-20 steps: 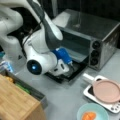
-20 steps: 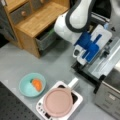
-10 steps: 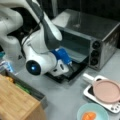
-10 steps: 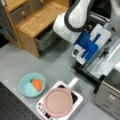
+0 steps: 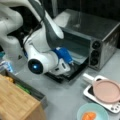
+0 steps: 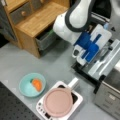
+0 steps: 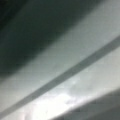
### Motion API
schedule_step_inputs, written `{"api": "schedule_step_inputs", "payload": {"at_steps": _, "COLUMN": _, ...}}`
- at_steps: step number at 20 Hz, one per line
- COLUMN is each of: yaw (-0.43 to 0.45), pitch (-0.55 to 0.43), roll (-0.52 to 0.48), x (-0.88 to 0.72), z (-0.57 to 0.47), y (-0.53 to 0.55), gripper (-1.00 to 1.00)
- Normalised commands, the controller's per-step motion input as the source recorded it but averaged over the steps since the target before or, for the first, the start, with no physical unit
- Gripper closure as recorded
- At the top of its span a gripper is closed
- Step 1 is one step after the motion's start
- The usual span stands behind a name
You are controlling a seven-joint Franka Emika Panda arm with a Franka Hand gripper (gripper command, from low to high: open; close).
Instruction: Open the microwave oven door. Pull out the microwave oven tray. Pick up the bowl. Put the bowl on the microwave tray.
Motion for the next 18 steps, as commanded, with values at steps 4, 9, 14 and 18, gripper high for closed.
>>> {"api": "schedule_step_inputs", "payload": {"at_steps": 4, "yaw": 0.073, "pitch": 0.075, "roll": 0.009, "x": 0.21, "z": -0.01, "y": 0.07, "gripper": -1.00}}
{"api": "schedule_step_inputs", "payload": {"at_steps": 9, "yaw": -0.028, "pitch": 0.077, "roll": -0.067, "x": 0.21, "z": -0.01, "y": -0.01, "gripper": -1.00}}
{"api": "schedule_step_inputs", "payload": {"at_steps": 14, "yaw": -0.259, "pitch": 0.037, "roll": -0.289, "x": 0.18, "z": -0.02, "y": -0.02, "gripper": -1.00}}
{"api": "schedule_step_inputs", "payload": {"at_steps": 18, "yaw": -0.423, "pitch": -0.069, "roll": -0.453, "x": 0.07, "z": 0.02, "y": 0.05, "gripper": -1.00}}
